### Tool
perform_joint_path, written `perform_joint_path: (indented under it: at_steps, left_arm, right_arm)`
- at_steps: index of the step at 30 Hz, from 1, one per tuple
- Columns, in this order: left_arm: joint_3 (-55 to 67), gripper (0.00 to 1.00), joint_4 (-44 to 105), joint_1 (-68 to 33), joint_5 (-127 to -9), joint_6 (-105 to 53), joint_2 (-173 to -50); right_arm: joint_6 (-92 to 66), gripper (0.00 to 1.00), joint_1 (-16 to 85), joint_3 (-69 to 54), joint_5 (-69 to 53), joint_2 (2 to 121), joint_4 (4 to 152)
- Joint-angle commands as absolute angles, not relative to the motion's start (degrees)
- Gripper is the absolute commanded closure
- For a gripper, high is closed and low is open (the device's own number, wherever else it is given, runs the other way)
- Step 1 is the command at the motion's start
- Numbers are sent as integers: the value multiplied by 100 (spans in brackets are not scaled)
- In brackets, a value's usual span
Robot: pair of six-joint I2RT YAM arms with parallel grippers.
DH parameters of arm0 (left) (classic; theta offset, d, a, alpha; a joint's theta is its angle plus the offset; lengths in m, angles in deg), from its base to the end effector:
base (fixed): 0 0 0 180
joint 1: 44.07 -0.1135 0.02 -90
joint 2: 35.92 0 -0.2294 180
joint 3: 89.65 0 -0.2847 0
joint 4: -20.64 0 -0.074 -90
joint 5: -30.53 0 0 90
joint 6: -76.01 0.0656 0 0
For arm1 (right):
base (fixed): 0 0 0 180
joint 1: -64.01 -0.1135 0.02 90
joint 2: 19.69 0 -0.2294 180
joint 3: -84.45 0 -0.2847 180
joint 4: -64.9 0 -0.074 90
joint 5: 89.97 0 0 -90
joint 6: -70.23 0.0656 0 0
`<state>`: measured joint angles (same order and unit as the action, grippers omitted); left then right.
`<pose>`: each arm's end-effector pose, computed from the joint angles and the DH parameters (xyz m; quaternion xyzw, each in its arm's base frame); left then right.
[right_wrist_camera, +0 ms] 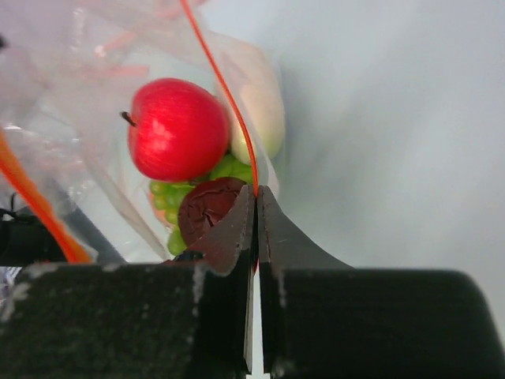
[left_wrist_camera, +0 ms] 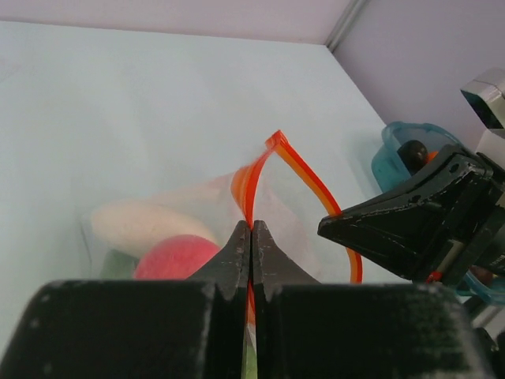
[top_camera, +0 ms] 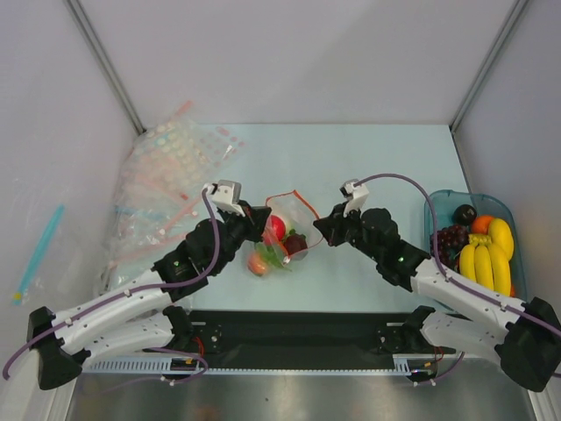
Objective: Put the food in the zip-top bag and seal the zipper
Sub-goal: Zip the zipper food storage bag at the center of the board.
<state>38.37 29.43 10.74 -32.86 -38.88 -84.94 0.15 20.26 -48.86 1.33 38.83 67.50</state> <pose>0.1887 -0.2167 0.2879 0.0374 0.7376 -0.2868 0.6102 0.2279 0.2161 0.2160 -0.1564 0.7747 0.3155 0.5252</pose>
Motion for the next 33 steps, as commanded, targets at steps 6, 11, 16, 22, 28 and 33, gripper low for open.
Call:
perform_joint_path:
  at_steps: [6,11,16,22,28,33]
  left_arm:
    - [3635,100,1902,1095,-5486,-3597,-8953]
    - [3450,82,1918,1112,-6438,-3368,-9226]
    - [3450,39,1892,1156,-6720,-3167,-9341]
    - [3590,0,1813,1314,-6502,-2806,-9209]
    - [3327,0,2006,1868,-5570,-1989,-9691]
    - [3676,0,1526,2193,-5902,-552,-9903]
  right_arm:
    - [36,100,2050,-5314,185,2479,6019]
    - [185,100,2138,-5148,434,2820,6317]
    - [255,100,2164,-4946,424,3339,6449]
    - [588,100,2436,-4972,960,3269,6783]
    - [1274,100,3664,-5165,163,3348,6960]
    - [1679,100,4334,-5332,-848,3541,6775]
